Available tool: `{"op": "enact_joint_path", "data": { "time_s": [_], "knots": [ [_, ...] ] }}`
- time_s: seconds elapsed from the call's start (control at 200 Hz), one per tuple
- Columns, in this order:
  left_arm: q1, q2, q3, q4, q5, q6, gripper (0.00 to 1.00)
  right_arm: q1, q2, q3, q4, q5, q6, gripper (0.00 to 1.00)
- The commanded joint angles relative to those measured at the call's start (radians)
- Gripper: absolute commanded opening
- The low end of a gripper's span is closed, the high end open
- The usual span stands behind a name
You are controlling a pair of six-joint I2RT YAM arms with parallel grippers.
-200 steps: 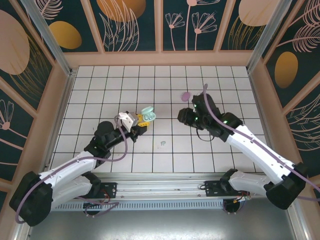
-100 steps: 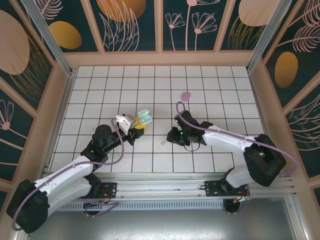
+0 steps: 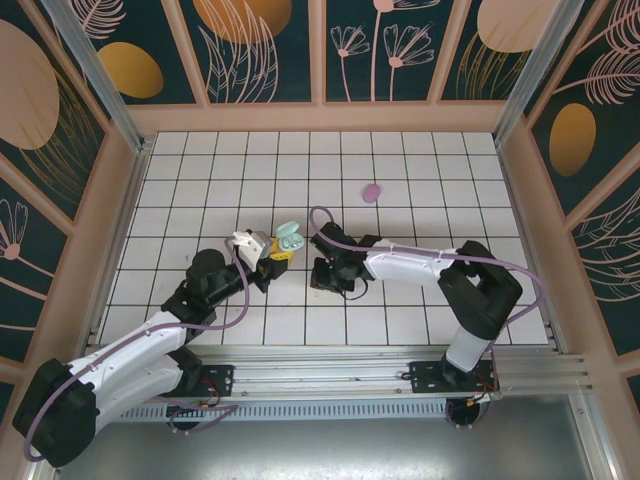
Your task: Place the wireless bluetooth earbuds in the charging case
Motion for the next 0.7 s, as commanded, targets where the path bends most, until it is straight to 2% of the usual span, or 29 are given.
{"op": "enact_joint_path", "data": {
  "time_s": [0.0,0.255,0.505,0.696],
  "knots": [
    [-0.006,-0.011,0.0,-0.006,0.002,0.016,0.03,0.018,0.031,0.053,-0.092,0.053,0.037,0.23],
    [-0.007,-0.014,-0.001,-0.006,0.003,0.021,0.03,0.03,0.037,0.086,-0.164,0.117,0.072,0.24],
    [-0.006,-0.011,0.006,-0.009,0.007,0.025,0.03,0.027,0.055,0.076,-0.158,0.109,0.098,0.3],
    [-0.007,-0.01,0.012,-0.012,0.01,0.027,0.03,0.021,0.075,0.081,-0.149,0.104,0.091,0.3]
  ]
}}
